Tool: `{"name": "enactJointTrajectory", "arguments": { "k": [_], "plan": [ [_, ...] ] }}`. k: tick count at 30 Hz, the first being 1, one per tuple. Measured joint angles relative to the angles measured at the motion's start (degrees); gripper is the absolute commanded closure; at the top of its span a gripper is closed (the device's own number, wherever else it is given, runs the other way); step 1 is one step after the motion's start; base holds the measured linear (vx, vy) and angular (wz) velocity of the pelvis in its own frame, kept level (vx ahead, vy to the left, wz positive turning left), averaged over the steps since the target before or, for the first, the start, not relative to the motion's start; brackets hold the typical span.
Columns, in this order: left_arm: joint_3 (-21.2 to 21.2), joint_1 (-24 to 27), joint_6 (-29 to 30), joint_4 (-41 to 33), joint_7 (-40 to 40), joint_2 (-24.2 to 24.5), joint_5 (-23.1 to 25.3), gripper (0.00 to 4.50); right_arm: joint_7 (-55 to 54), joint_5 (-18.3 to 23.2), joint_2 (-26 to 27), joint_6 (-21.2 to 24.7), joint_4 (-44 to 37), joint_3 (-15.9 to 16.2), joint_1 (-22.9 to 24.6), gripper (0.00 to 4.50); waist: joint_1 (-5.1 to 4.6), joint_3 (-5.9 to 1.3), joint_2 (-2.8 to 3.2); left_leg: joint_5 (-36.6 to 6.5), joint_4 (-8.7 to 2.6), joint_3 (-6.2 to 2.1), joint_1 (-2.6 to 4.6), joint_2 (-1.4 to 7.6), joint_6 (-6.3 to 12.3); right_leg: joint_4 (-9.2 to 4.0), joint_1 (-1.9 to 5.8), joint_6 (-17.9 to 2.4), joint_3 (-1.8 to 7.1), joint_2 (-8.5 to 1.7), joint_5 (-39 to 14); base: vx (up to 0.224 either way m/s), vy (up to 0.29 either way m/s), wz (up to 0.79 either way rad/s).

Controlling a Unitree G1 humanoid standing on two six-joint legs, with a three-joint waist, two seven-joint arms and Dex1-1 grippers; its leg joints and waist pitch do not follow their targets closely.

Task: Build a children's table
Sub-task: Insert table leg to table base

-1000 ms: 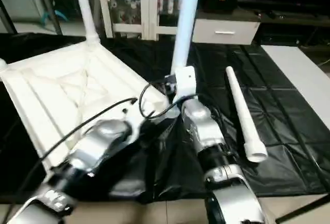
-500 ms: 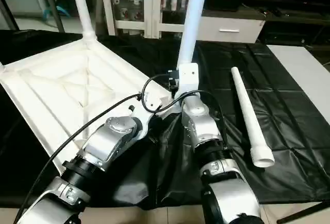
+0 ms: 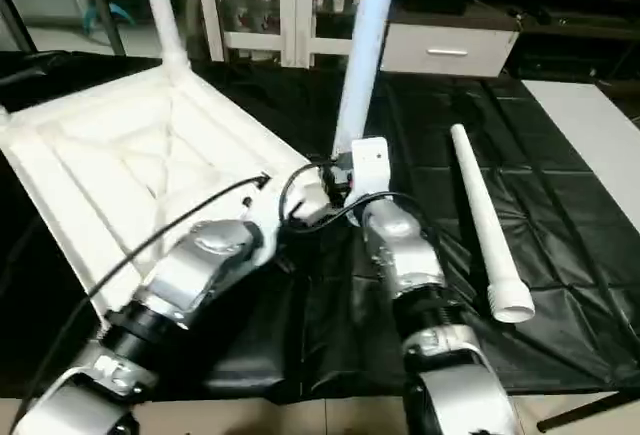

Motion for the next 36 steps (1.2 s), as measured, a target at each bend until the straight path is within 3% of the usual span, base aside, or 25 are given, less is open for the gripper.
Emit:
{"name": "enactJointTrajectory", "arguments": {
  "k": [11,15,23,36],
  "plan": [
    [-1.9,3.7,-1.9,-6.4,-8.4,6.8,-0.8,4.5,12.6,2.8,-8.7,8.1,-18.1,2.2,9.1,0.04,0.26,0.08,0.11,0.0,0.01,0.22,-0.01,0.12,0.2,0.0,-0.07,0.0,0.04,0.01,0.0,0.0,0.0,0.0],
    [-2.5,5.4,-3.3,-8.9,-13.5,10.2,-2.2,4.5,20.9,4.5,-14.0,10.0,-23.2,3.4,12.2,0.04,0.68,0.1,0.13,0.0,0.06,0.28,-0.03,0.12,0.19,0.0,-0.05,0.0,0.07,0.0,0.0,0.0,0.0,0.0],
    [-3.3,7.1,-4.6,-11.9,-18.3,14.2,-3.1,4.5,30.9,7.4,-19.9,11.9,-27.4,4.3,14.2,0.04,1.57,0.1,0.12,0.1,0.12,0.34,-0.03,0.15,0.35,-0.01,-0.05,-0.1,0.07,-0.01,0.0,0.0,0.0,0.0],
    [-5.6,9.9,-5.4,-17.5,-26.2,19.0,-5.1,4.5,40.0,8.5,-23.7,12.0,-28.7,5.0,14.2,0.04,2.01,0.1,0.09,0.1,0.2,0.38,-0.03,0.15,0.42,0.07,-0.04,-0.1,0.09,-0.03,0.0,0.0,0.0,0.0]
  ]
}}
